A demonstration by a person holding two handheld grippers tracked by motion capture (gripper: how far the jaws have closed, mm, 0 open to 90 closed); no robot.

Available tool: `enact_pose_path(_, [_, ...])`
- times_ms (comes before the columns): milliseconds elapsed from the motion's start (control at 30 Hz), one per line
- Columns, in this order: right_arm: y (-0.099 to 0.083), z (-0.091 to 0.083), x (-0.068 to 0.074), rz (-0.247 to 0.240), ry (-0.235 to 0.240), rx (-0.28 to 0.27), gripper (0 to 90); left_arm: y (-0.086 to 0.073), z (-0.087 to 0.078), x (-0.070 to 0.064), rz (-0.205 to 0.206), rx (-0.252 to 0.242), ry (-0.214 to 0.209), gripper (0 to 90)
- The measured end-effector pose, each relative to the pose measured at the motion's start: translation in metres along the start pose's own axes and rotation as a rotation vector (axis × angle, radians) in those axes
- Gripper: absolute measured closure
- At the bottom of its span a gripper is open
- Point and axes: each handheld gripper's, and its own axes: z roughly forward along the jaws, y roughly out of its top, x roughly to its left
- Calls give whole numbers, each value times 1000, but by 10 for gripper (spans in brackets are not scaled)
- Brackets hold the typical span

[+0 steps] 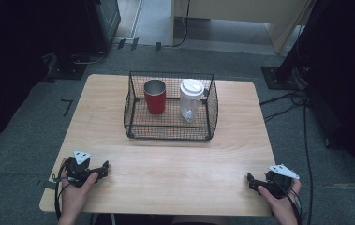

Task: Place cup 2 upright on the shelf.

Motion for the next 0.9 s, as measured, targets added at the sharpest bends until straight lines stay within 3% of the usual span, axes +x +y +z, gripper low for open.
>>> enact_pose_path(900, [4,4,1,-3,1,0,0,0,0,0,0,0,0,82])
